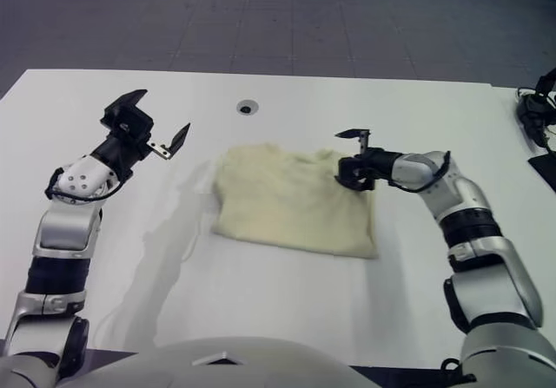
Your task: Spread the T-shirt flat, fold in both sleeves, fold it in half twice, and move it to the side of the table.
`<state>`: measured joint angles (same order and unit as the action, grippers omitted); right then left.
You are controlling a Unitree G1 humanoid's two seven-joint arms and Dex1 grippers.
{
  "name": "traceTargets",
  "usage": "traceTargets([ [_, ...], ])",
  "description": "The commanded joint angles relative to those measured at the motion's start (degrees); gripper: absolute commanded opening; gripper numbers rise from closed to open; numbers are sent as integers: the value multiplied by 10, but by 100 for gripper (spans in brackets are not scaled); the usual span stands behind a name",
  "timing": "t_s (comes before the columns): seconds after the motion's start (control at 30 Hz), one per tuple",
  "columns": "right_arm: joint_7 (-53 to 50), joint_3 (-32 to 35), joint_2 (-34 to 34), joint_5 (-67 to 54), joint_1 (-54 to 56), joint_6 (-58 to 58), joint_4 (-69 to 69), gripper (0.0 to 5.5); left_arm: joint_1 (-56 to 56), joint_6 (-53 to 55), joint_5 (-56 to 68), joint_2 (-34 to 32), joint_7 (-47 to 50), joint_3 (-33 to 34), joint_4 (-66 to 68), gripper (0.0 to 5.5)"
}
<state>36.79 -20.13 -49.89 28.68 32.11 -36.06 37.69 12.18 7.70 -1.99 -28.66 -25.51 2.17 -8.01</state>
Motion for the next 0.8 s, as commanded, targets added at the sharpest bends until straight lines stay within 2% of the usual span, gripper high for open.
traceTargets([
  [0.03, 66, -4, -64, -8, -69, 0, -45, 540, -30, 17, -1, -13, 5, 19, -49, 537],
  [0.1, 114, 3, -93, -53, -116, 13, -111, 540, -42, 26, -1, -8, 7, 20, -76, 537],
  [0.23, 245, -10, -145, -228, -249, 99, -341, 540, -49, 35, -7, 6, 13, 0, -108, 537],
  [0.37, 272, -29, -119, -301, -278, 143, -464, 540, -43, 35, -9, 9, 12, -8, -106, 537],
  [0.63, 222, -44, -32, -235, -284, 143, -460, 540, -51, 34, -7, 8, 8, -13, -110, 537],
  [0.8, 151, 16, -6, -222, -252, 109, -423, 540, -59, 32, -3, 5, 8, -8, -118, 537],
])
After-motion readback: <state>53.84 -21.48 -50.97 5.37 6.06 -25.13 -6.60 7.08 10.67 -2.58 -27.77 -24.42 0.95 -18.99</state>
